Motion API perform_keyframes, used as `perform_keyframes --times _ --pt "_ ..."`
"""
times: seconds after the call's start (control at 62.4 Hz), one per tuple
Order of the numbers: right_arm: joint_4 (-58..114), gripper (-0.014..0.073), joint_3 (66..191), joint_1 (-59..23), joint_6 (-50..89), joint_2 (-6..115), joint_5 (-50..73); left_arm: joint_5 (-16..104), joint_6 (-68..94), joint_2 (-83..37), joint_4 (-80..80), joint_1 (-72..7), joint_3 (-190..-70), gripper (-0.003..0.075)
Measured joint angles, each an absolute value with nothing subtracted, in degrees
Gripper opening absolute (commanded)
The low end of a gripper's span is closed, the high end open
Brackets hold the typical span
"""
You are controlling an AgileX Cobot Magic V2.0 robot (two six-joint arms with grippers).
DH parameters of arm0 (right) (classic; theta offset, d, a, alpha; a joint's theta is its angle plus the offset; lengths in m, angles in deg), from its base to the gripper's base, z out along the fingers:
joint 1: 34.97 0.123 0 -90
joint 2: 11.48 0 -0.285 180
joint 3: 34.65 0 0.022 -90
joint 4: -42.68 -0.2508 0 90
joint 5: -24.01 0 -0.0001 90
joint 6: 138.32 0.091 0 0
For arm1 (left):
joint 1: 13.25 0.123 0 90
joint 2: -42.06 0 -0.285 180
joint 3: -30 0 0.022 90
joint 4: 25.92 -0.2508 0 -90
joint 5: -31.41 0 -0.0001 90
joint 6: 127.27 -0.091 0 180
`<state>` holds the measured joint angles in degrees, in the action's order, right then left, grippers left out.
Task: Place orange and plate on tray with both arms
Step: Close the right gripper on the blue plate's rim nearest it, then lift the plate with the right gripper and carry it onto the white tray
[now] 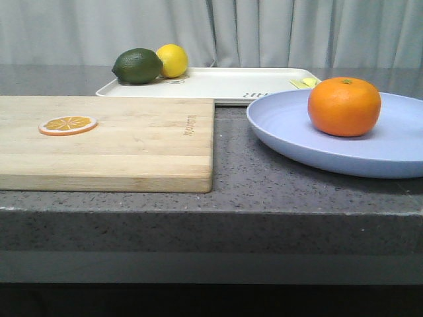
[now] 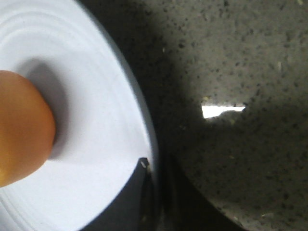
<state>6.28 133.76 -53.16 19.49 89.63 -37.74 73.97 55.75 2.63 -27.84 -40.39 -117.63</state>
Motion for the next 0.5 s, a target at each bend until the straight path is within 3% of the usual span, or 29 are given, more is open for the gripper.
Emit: perform_keyframes --times 0.304,0.497 --pt "1.1 -0.0067 136.4 -49.8 24.0 89.7 -36.3 74.0 55.8 2.6 -27.8 -40.4 -117.6 0.0619" --pt "3.1 -0.0067 146.1 -44.0 33.6 93.6 -35.0 74.0 55.8 2.6 -27.8 -40.4 -117.6 0.0619"
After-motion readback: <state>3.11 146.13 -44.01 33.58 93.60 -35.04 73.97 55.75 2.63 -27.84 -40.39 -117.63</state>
